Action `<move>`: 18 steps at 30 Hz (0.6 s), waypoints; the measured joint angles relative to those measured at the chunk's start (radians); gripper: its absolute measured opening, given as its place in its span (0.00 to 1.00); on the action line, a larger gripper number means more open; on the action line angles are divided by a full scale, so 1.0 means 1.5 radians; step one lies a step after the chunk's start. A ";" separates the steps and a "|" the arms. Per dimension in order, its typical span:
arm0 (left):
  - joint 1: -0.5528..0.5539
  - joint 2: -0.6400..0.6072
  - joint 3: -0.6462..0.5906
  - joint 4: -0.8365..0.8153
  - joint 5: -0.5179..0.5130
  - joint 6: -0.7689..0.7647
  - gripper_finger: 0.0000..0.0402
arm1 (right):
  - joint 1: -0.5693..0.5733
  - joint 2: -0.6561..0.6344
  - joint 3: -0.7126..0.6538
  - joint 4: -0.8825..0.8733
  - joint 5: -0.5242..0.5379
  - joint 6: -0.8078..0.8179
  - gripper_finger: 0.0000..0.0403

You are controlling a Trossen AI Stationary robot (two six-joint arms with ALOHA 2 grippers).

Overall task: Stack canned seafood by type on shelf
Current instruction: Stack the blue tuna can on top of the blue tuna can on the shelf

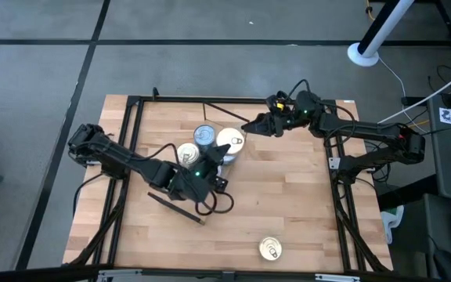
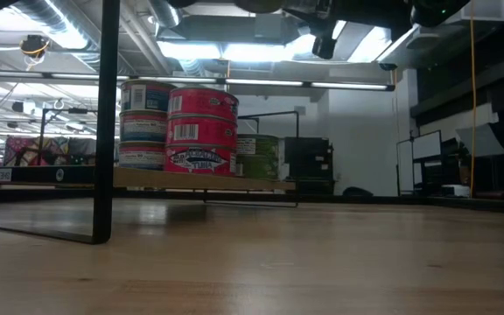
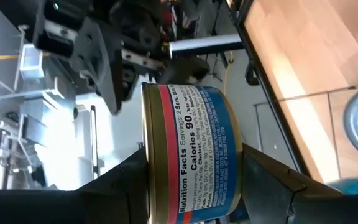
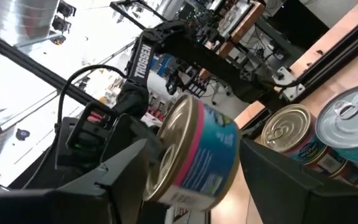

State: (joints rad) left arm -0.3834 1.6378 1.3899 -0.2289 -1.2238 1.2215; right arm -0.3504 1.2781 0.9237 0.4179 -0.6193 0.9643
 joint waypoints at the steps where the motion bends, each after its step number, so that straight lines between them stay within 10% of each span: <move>1: -0.004 0.000 0.000 -0.016 -0.010 -0.016 0.48 | 0.000 0.000 0.000 0.000 0.000 -0.003 0.62; 18: -0.063 0.000 0.000 -0.458 -0.087 -0.560 0.48 | 0.001 0.000 0.000 -0.007 -0.036 -0.003 0.62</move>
State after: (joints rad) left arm -0.4786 1.6375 1.3899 -0.9158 -1.3544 0.3820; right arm -0.3492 1.2781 0.9237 0.4080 -0.6733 0.9592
